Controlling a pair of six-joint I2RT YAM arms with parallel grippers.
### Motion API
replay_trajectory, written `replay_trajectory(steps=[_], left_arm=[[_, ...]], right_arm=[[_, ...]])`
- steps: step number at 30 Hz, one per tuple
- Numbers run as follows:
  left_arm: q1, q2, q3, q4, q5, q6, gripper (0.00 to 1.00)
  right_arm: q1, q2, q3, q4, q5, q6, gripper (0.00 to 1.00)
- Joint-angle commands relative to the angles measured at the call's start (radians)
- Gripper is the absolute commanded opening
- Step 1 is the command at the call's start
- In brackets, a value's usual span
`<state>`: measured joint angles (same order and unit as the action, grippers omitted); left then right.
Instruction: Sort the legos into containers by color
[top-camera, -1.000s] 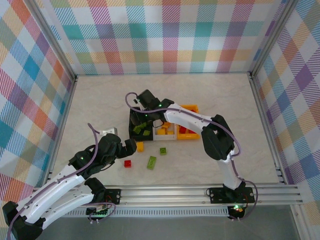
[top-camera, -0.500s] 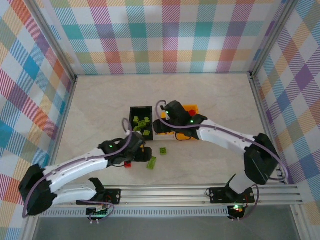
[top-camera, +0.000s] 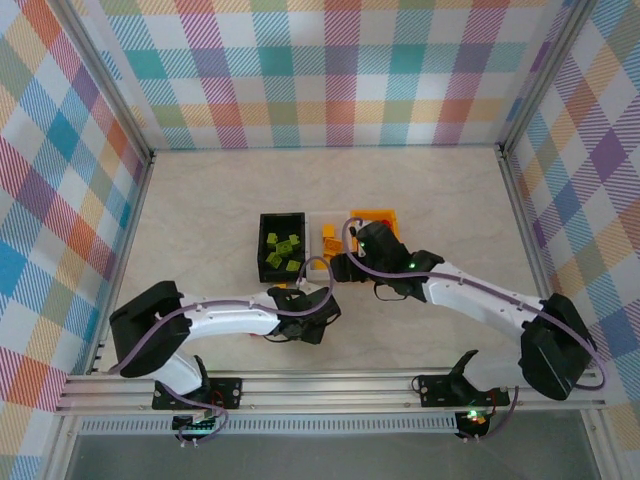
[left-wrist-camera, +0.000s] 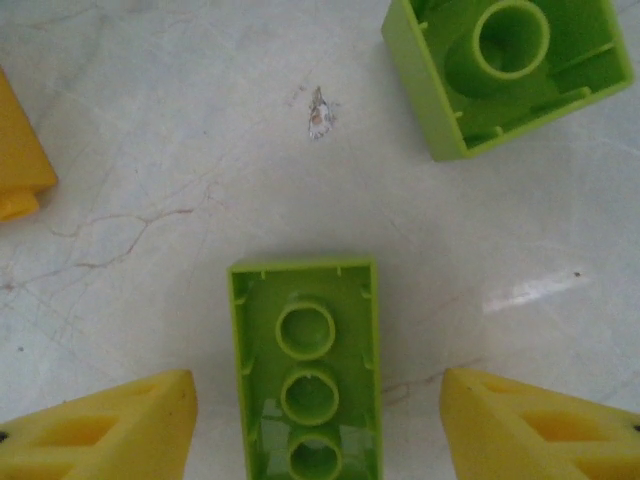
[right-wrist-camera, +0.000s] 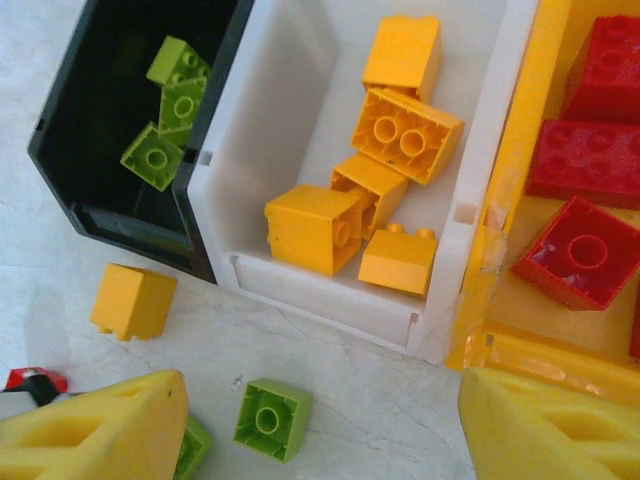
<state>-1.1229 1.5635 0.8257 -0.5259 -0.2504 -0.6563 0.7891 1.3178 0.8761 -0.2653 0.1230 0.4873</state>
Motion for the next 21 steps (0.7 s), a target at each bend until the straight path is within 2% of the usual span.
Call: replay_trajectory(steps=[1,7,11,16,18,21], left_arm=[[-0.009,0.042,0.026,-0.008,-0.055,0.011,0.61],[-0.009,0.093,0.023,0.003,-0.048,0.013,0.42],[-0.009,0.049,0.015,0.006,-0.038,0.007,0.34],[0.001,-0.097,0.017,0.007,-0.011,0.001,0.32],[0.039,-0.17,0.028,0.003,0.009,0.003,0.32],[0.146,-0.268,0.051,0.001,0.045,0.028,0.32]], right_arm=[[-0.016,-0.04,-0.027,0.036,0.004,0.011,0.73],[-0.033,-0.059,-0.042,0.039,0.0,0.011,0.73],[-0.038,-0.061,-0.047,0.043,0.002,0.013,0.73],[-0.042,-0.063,-0.054,0.047,0.001,0.016,0.73],[-0.044,-0.064,-0.056,0.051,0.0,0.016,0.73],[-0.045,-0.068,-0.061,0.054,0.003,0.022,0.73]])
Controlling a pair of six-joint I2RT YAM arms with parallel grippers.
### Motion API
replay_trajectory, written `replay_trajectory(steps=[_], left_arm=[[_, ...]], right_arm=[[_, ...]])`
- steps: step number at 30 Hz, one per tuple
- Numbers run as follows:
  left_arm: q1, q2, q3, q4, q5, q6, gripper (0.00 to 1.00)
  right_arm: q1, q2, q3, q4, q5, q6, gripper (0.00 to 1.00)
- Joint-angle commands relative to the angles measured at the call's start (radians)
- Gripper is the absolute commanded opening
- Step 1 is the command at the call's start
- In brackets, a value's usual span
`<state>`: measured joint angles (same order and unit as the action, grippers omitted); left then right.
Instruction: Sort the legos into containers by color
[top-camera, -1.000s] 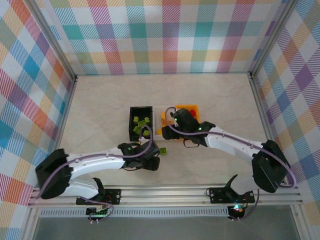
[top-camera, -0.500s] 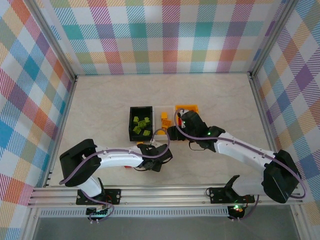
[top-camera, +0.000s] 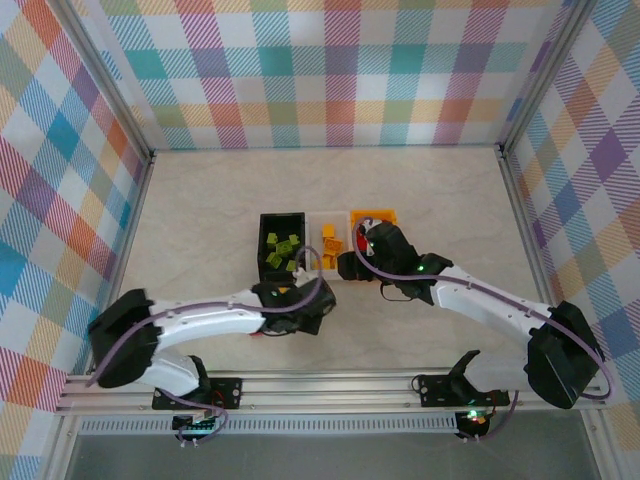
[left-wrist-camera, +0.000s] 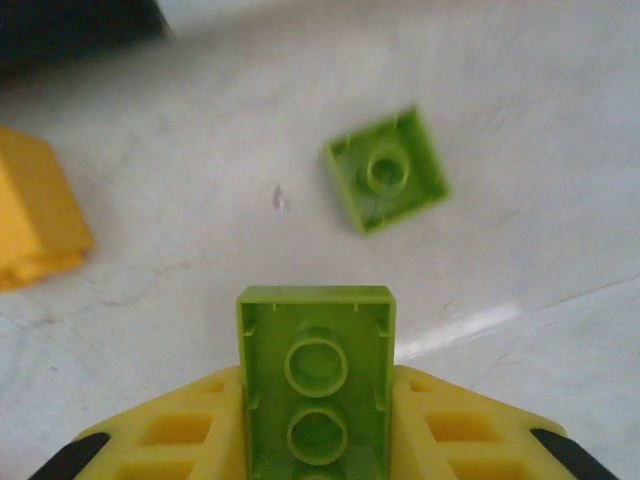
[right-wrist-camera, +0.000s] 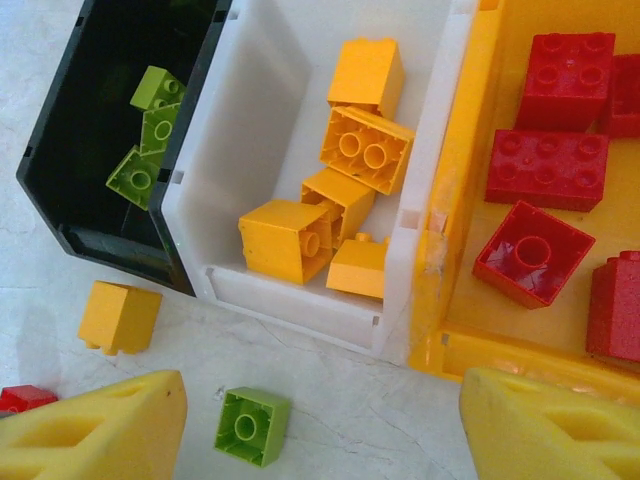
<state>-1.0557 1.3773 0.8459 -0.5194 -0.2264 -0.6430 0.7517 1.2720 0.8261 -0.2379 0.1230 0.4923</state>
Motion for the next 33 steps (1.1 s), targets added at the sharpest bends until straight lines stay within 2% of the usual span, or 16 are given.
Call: replay_trajectory(steps=[1,5,11,17,22,25,28,33], left_arm=[[0.123,-0.101,0.045,-0.015,0.019,0.027,0.32],[0.27,-0.1,0.115,-0.001,0.016,0.092,0.33],[0.445,0.049,0.186,0.089,0.014,0.114,0.33],[0.508,0.204,0.268,0.104,0.014,0.124,0.33],[0.516,0.256,0.316,0.102,0.025,0.124,0.58],[0.515,0.243,0.336,0.1,0.043,0.121,0.65],[0.514,0.191,0.337,0.095,0.077,0.113,0.75],[0.501,0.024,0.261,0.104,0.119,0.09,0.94]], right_arm=[[-0.008,-0.023,-0.014,0.028,0.003,0.017,0.73],[-0.011,-0.023,-0.021,0.031,0.004,0.02,0.73],[-0.013,-0.029,-0.033,0.031,0.0,0.035,0.73],[-0.013,-0.058,-0.04,0.012,-0.006,0.029,0.73],[-0.013,-0.071,-0.066,0.011,-0.024,0.029,0.73],[-0.013,-0.079,-0.086,0.02,-0.022,0.034,0.74],[-0.007,-0.066,-0.086,0.028,-0.068,0.018,0.74],[0.057,-0.018,-0.083,0.028,-0.052,-0.006,0.75]])
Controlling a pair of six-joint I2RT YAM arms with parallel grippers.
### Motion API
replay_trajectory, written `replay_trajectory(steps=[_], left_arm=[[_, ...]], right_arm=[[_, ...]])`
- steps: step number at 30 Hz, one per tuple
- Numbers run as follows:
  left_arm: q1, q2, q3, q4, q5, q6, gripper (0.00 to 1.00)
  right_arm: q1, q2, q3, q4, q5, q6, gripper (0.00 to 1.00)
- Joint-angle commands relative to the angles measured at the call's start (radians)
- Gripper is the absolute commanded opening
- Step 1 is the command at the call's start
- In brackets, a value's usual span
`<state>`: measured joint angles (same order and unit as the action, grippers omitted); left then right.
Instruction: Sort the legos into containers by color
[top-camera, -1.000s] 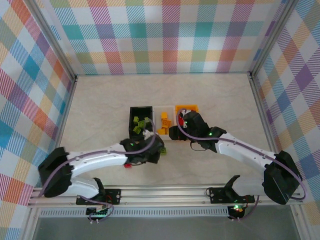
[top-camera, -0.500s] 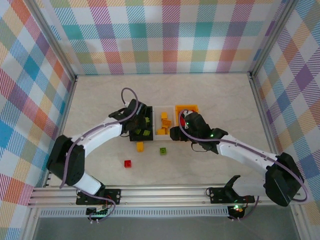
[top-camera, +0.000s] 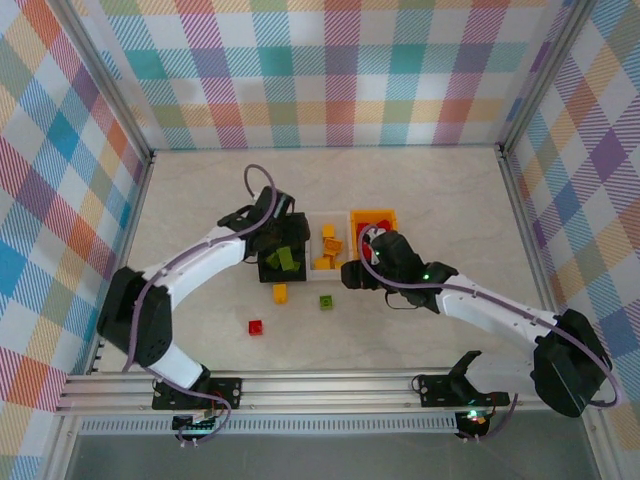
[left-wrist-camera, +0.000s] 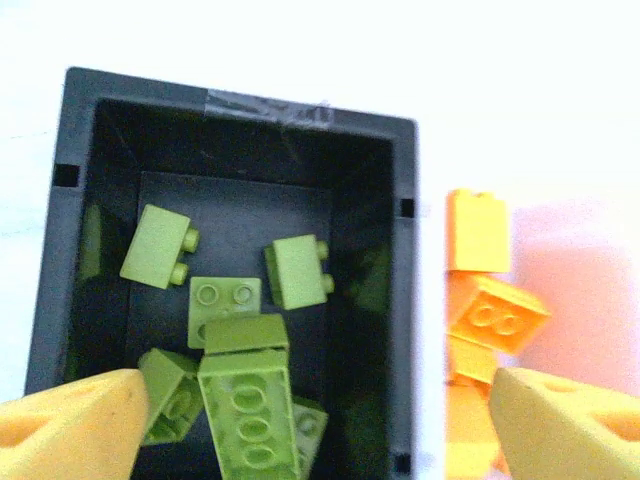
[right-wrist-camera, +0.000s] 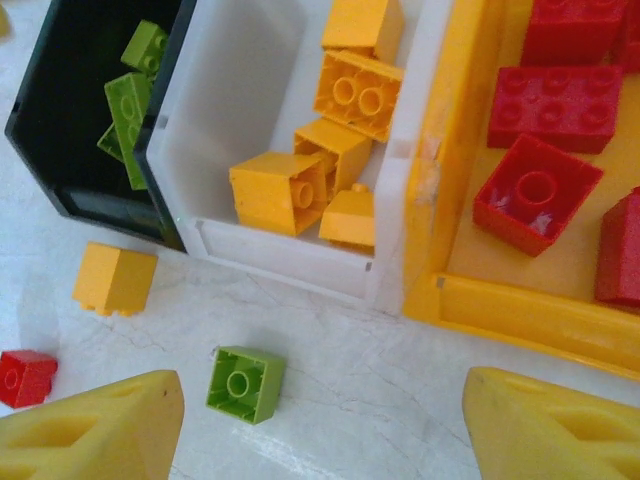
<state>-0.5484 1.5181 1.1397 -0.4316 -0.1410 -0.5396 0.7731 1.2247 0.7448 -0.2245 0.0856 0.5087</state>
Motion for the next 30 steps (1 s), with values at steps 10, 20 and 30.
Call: replay_trajectory(steps=[10,20,30], left_arm=[[-0.013,-0.487,-0.335,-0.005,0.053,-0.107,1.0],[-0.011,-0.807,-0.52,-0.183,-0.002,-0.167,1.0],[-0.011,-0.883,-0.55,-0.285,-0.032,-0.188,1.0]], right_arm=[[0.183,0.312,0.101,0.027,0.064,-0.007,0.76],[0.241,0.509,0.249,-0.048,0.138,-0.016,0.64],[0.245,0.526,0.256,-0.09,0.121,-0.006,0.43]])
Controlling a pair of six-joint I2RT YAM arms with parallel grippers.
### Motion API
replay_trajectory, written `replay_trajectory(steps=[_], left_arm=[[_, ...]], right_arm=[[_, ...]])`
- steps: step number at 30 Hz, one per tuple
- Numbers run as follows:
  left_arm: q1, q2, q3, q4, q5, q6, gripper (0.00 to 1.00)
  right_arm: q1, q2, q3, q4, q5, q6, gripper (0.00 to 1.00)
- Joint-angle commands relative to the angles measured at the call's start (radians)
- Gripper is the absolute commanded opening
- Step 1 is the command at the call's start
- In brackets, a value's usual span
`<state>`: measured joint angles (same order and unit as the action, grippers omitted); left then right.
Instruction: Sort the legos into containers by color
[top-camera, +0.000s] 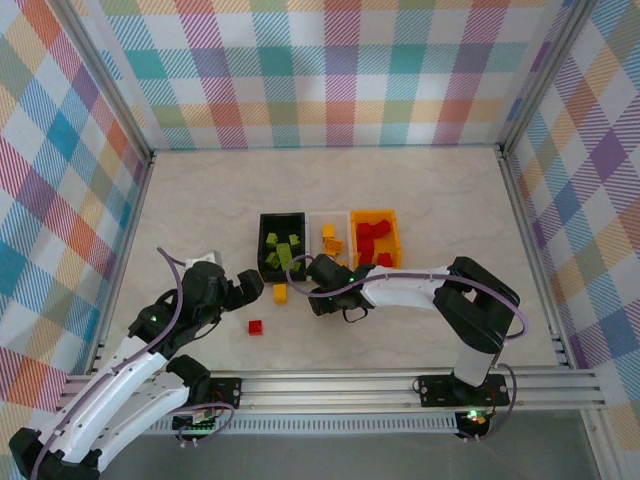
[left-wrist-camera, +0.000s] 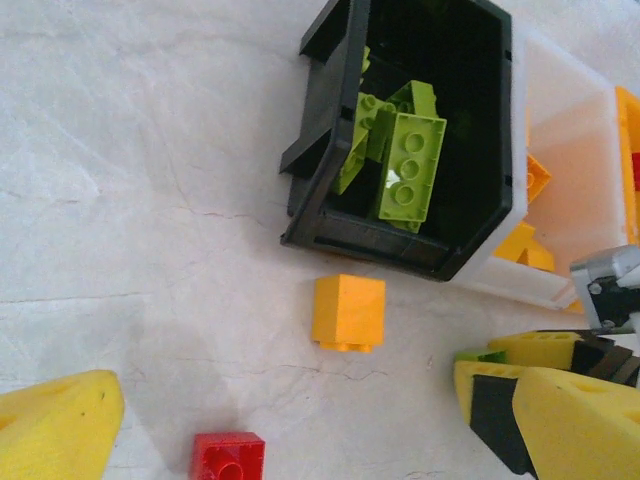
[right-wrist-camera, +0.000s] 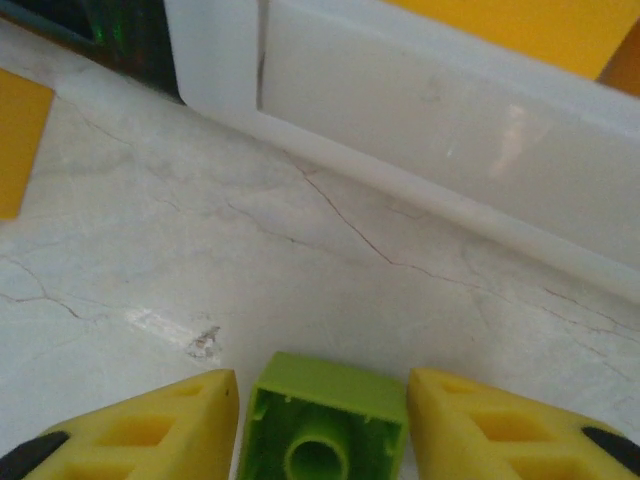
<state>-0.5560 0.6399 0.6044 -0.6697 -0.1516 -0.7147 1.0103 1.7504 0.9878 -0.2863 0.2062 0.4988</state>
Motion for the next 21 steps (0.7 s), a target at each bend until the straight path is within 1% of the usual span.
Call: replay_trajectory(steps=[1,3,5,9,14,19,21], left_arm=[[-0.004,-0.004,-0.015,-0.049,-0.02,-0.014,1.0],[-0.004,-0.001,-0.013,-0.054,-0.021,-0.014,1.0],[-0.003,0.003,-0.012,-0.061,-0.025,-0.013,1.0],[-0.004,0.016,-0.01,-0.057,-0.025,-0.013,1.0],[-0.002,0.037,-0.011,-0.053,-0.014,-0.022,1.0],[-0.001,0.043,-0.024,-0.045,0.007,-0.015,1.0],[-0.001,0.048,-0.029,-0.029,0.026,-0.009,1.0]], right_arm=[[0.007,-0.013,0.008,-0.018,-0.008,-0.003,0.4],[0.008,-0.051,0.005,0.001,-0.023,-0.015,0.35],[0.007,-0.087,0.03,0.0,-0.04,-0.04,0.32],[0.004,-0.1,0.156,-0.026,-0.076,-0.095,0.3],[-0.033,0.013,0.382,-0.068,-0.11,-0.147,0.3],[-0.088,0.193,0.624,-0.144,-0.155,-0.151,0.31],[-0.101,0.251,0.696,-0.163,-0.154,-0.149,0.32]])
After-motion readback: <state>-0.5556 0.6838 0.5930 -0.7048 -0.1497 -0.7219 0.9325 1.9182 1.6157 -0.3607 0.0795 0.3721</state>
